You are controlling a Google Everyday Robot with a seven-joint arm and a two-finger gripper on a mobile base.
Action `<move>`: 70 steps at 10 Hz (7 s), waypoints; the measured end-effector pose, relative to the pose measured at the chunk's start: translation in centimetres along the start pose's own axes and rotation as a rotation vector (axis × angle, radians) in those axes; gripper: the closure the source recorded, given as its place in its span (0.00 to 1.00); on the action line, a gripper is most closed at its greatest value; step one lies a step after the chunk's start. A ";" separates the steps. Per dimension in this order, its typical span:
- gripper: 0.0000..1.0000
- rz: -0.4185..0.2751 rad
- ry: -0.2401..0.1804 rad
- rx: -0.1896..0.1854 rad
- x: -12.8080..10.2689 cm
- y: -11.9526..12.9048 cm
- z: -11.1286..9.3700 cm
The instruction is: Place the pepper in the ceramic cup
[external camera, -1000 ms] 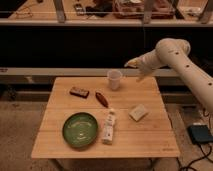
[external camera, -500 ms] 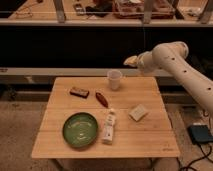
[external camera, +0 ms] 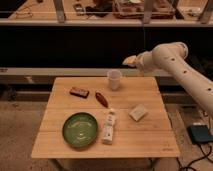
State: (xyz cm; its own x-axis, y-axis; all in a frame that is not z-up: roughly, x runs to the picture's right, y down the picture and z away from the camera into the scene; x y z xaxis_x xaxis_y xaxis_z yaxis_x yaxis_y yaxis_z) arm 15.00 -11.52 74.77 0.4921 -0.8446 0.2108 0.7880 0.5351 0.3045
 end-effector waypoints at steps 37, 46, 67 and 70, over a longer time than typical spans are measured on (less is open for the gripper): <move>0.35 -1.034 0.058 0.004 -22.3 2.9 22.3; 0.35 -0.963 0.023 -0.035 -20.8 3.0 24.5; 1.00 -0.641 0.101 0.112 -6.3 7.7 12.0; 1.00 -0.622 0.131 0.140 -3.4 7.2 12.1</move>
State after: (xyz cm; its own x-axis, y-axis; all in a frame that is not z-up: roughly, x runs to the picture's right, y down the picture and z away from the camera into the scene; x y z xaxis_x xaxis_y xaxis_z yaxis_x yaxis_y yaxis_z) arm 14.52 -4.61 87.53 0.0073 -0.9877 -0.1560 0.8889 -0.0650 0.4535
